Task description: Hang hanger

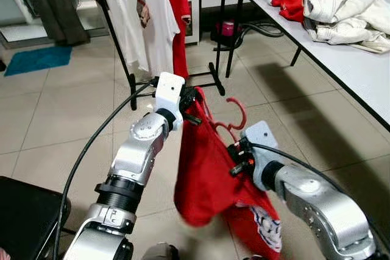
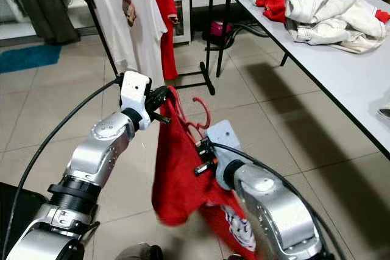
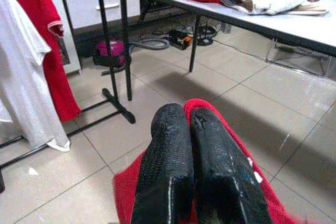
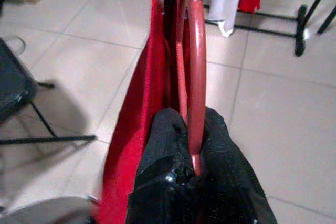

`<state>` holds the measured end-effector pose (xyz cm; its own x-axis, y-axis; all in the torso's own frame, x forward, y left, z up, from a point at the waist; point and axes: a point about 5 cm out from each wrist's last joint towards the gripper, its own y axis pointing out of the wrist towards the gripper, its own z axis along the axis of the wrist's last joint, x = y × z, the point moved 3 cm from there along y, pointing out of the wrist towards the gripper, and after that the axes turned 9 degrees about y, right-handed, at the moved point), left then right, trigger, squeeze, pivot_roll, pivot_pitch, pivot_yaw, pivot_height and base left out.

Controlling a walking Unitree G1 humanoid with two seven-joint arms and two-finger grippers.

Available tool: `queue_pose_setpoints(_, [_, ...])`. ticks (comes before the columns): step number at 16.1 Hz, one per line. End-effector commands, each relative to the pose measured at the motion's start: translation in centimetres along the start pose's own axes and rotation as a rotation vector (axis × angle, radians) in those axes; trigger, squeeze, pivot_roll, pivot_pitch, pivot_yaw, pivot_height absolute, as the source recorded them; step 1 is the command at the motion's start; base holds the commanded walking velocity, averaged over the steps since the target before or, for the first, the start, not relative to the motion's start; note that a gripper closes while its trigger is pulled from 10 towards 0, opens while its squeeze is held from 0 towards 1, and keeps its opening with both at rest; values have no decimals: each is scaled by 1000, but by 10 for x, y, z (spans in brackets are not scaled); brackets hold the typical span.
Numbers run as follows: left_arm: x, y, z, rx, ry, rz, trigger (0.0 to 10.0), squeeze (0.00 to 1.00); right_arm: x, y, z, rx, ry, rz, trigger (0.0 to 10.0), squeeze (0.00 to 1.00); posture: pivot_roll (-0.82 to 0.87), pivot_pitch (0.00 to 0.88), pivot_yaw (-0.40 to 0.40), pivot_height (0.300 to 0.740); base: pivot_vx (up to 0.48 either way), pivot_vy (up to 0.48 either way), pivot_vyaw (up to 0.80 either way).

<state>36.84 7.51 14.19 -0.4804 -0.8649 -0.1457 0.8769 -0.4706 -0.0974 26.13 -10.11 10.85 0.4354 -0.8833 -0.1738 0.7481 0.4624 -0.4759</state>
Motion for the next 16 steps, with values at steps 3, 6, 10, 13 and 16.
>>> queue_pose_setpoints(3, [-2,-2,5,6,28,-3,0,0,48,0,11,98,225,-331,10000,0,20,47,83,740,0,0,0])
queue_pose_setpoints(6, [10,-8,4,9,15,-39,0,0,76,-4,19,201,292,-590,10000,0,29,48,78,740,0,0,0])
queue_pose_setpoints(10, [16,-19,-11,-46,-1,-33,0,0,86,-5,30,273,297,-735,10000,0,37,52,71,740,0,0,0])
queue_pose_setpoints(13, [31,-23,-14,-66,-33,-75,0,0,88,1,33,284,281,-761,10000,0,38,49,68,740,0,0,0])
queue_pose_setpoints(16, [20,-26,-15,-71,-59,-3,0,0,112,-12,27,308,305,-883,10000,0,34,46,69,740,0,0,0])
